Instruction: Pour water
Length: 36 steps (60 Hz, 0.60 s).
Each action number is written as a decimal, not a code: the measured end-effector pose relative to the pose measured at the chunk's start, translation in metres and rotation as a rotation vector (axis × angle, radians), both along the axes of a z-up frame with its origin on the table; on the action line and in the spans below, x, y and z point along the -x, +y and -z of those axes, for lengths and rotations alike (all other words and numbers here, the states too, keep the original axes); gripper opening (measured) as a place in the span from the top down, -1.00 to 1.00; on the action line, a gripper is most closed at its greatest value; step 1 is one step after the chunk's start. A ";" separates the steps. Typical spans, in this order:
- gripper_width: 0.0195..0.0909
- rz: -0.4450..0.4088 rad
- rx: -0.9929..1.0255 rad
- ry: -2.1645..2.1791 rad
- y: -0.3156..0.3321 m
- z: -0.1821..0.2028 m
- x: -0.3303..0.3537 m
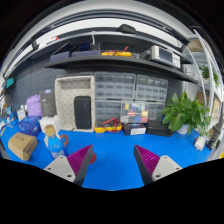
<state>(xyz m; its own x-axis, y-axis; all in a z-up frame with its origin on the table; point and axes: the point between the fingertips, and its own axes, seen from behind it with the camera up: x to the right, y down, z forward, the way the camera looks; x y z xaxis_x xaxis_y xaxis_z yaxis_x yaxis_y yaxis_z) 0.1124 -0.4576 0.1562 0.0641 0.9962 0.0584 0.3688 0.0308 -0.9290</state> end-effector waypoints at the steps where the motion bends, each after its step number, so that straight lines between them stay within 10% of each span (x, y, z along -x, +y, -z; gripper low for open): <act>1: -0.80 -0.011 -0.006 -0.006 -0.003 0.002 -0.003; 36: -0.84 -0.204 0.071 -0.023 -0.164 0.088 0.005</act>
<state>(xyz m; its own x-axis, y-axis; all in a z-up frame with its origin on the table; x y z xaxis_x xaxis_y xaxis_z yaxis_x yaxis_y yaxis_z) 0.1071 -0.6218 0.0681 -0.1399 0.9901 -0.0128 0.3825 0.0421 -0.9230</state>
